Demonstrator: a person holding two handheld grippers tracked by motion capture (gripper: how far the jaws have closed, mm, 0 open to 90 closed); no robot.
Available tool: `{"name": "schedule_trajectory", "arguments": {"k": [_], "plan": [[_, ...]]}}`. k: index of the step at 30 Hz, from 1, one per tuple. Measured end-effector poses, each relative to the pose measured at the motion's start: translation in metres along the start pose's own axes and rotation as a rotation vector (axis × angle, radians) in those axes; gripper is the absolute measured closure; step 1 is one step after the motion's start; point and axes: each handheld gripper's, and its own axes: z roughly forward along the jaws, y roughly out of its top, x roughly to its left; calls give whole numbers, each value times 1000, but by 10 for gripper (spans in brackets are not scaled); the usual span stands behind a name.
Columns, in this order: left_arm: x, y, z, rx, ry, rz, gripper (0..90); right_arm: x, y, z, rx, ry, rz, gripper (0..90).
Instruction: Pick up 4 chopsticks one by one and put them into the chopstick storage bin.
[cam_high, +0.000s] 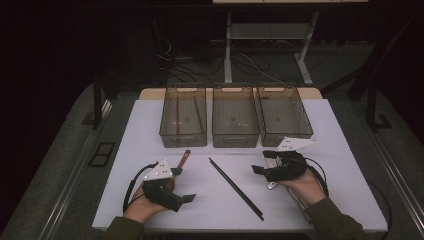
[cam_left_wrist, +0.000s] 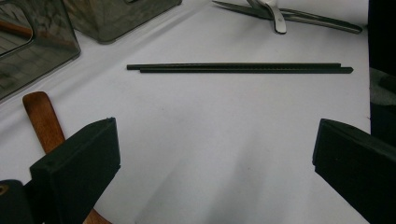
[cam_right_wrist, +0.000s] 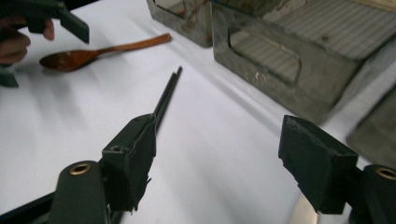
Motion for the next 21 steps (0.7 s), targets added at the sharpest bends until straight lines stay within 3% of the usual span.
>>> {"name": "schedule_trajectory", "arguments": {"k": [17, 21], "plan": [[0, 0, 1, 8, 4, 4, 4, 5, -38, -28, 21, 14, 24, 281], [0, 0, 1, 12, 3, 6, 4, 6, -46, -34, 40, 12, 30, 330]]}}
